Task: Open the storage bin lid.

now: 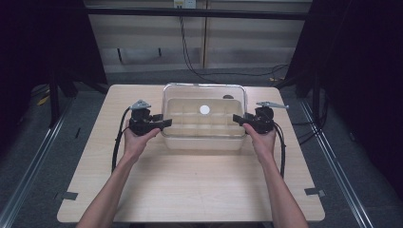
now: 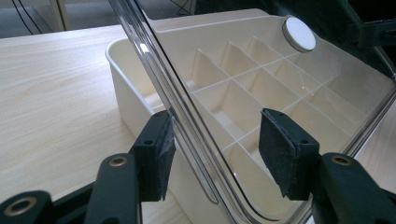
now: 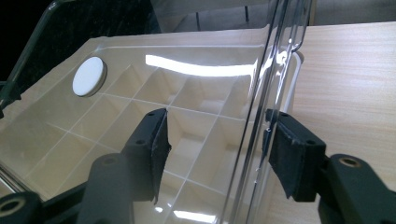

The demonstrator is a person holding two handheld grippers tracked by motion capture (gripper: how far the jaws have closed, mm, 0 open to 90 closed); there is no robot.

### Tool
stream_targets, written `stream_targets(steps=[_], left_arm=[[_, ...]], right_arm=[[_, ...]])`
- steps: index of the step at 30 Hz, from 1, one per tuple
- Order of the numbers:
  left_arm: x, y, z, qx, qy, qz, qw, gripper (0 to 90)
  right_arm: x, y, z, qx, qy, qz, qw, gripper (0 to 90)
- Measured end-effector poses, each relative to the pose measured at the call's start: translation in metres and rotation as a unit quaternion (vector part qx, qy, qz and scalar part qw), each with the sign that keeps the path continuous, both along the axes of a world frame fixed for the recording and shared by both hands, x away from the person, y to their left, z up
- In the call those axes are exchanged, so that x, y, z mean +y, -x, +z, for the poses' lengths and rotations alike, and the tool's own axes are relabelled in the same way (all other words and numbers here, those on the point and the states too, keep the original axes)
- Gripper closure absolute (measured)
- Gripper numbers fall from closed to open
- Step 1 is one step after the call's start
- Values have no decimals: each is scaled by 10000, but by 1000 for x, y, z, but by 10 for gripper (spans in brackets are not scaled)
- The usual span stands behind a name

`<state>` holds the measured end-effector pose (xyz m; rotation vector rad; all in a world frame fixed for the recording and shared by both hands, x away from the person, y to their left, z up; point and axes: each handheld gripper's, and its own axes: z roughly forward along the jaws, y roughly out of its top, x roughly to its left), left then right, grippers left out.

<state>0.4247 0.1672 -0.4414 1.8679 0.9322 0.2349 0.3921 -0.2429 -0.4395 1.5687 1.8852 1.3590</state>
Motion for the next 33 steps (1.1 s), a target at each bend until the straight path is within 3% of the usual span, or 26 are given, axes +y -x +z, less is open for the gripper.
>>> stream_targets(steps=[4, 19, 33], left_arm=[[2, 0, 2, -35, 14, -13, 10000, 482], [4, 6, 7, -118, 15, -78, 9999, 520], [7, 12, 13, -230, 49, -25, 9997, 563]], right_arm=[[-4, 2, 1, -31, -164, 55, 9998, 472], [-11, 14, 4, -155, -349, 120, 9992, 538], [-8, 25, 11, -357, -257, 158, 9989, 573]])
